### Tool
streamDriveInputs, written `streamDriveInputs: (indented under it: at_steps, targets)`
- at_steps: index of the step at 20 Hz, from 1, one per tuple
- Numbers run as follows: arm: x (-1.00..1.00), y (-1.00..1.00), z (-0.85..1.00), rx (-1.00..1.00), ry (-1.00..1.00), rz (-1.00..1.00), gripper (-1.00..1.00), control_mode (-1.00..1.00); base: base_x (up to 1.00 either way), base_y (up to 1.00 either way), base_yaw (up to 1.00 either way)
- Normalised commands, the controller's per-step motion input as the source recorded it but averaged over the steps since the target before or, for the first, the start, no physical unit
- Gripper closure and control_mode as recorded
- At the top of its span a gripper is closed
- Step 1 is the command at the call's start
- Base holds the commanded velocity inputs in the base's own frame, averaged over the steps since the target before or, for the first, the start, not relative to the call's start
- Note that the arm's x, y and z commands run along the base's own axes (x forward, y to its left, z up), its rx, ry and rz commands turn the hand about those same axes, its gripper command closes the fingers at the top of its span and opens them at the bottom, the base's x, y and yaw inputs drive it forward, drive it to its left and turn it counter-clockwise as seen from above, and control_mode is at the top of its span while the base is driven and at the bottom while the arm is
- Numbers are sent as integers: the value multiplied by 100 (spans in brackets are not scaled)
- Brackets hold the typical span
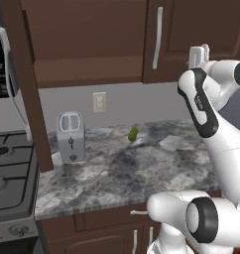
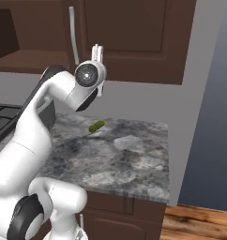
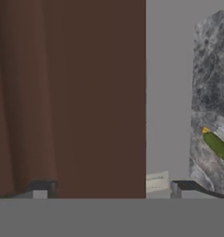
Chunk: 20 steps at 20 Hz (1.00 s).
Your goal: Close all open cabinet doors.
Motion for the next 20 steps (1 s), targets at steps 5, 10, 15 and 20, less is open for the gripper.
streamDriveInputs:
  at_steps: [5, 10, 15, 20]
  targets:
    - [-68, 0, 2, -4, 0, 0, -100, -100, 0, 0, 0]
    - [-63, 2, 4, -18, 0, 11, -100, -100, 0, 0, 0]
    - [-58, 9, 3, -23, 1, 7, -100, -100, 0, 0, 0]
    - [-55, 9, 3, -22, 0, 2, -100, -100, 0, 0, 0]
